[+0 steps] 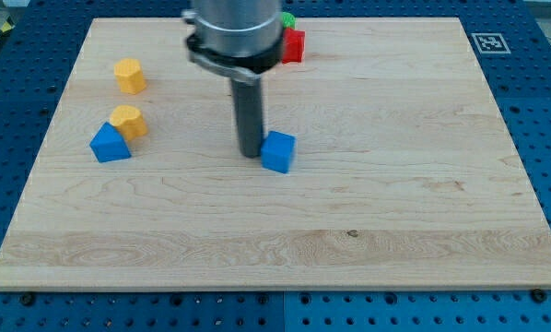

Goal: Move blue triangle left side into blue cube

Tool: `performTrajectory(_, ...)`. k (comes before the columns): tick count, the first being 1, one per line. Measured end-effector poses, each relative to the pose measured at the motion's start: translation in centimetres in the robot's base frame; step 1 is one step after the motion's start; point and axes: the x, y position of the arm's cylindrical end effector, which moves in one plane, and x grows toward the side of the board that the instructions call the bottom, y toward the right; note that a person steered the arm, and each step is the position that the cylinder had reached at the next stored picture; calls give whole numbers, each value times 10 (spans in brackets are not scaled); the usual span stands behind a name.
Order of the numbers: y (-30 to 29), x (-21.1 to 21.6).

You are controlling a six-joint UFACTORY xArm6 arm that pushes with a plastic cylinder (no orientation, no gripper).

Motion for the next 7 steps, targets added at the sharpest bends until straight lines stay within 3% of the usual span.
performTrajectory(1, 29, 0)
performTrajectory(2, -3, 23)
performTrajectory(3, -66, 61)
performTrajectory(5, -243, 79)
performTrajectory(6, -286, 77)
performTrajectory(7, -287, 62)
